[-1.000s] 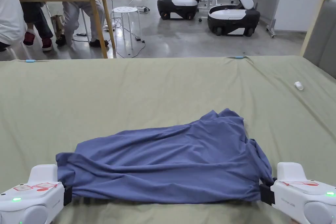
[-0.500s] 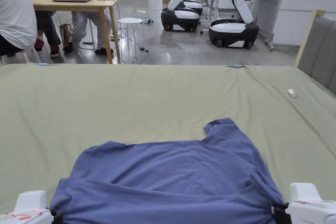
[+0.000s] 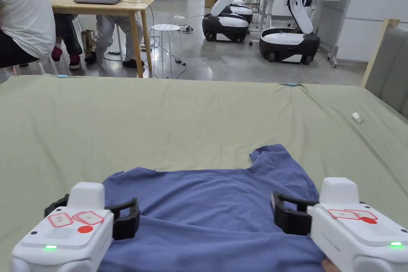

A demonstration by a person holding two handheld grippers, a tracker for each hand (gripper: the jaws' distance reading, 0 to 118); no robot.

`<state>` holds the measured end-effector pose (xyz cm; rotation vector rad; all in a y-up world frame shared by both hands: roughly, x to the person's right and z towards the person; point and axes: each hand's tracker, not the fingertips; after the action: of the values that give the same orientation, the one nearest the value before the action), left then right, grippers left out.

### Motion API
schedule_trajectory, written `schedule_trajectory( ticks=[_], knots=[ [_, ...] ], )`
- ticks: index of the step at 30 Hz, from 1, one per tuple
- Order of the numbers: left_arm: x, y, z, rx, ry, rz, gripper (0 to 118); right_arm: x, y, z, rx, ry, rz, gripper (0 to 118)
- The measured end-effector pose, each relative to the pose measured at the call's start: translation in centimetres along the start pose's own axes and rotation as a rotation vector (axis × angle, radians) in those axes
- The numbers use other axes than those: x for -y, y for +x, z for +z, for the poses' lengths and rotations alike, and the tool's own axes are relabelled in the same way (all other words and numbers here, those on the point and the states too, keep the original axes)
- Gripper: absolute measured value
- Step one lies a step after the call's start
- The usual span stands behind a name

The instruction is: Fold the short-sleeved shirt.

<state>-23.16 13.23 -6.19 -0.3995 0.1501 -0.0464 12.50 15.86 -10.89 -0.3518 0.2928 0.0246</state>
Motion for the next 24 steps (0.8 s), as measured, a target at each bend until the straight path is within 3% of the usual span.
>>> schedule_trajectory(
  ticks=[1,2,3,4,5,15,24],
  knots=[
    [-0.2,0.9,0.0,0.011,0.011,-0.005,88,-0.1,-1.1,0.2,0.005,0.024,0.019,100],
    [-0.2,1.5,0.1,0.018,0.026,-0.01,71,-0.1,-1.9,0.2,0.001,0.032,0.036,82],
    [-0.1,1.9,0.1,0.018,0.032,-0.02,30,0.0,-2.4,0.0,0.005,0.031,0.04,45],
    [0.1,2.4,0.1,0.018,0.034,-0.043,0,0.2,-3.1,0.0,0.021,0.039,0.053,18],
    [0.4,2.7,0.0,0.016,0.034,-0.057,0,0.3,-3.6,-0.1,0.04,0.049,0.068,0],
    [1.7,0.2,-3.9,0.054,-0.11,-0.001,0,1.3,-2.6,-2.5,0.012,0.015,0.061,0],
    [-3.2,-5.2,-18.1,0.016,-0.265,-0.004,0,2.2,0.2,-7.2,0.035,-0.057,0.05,0]
  ],
)
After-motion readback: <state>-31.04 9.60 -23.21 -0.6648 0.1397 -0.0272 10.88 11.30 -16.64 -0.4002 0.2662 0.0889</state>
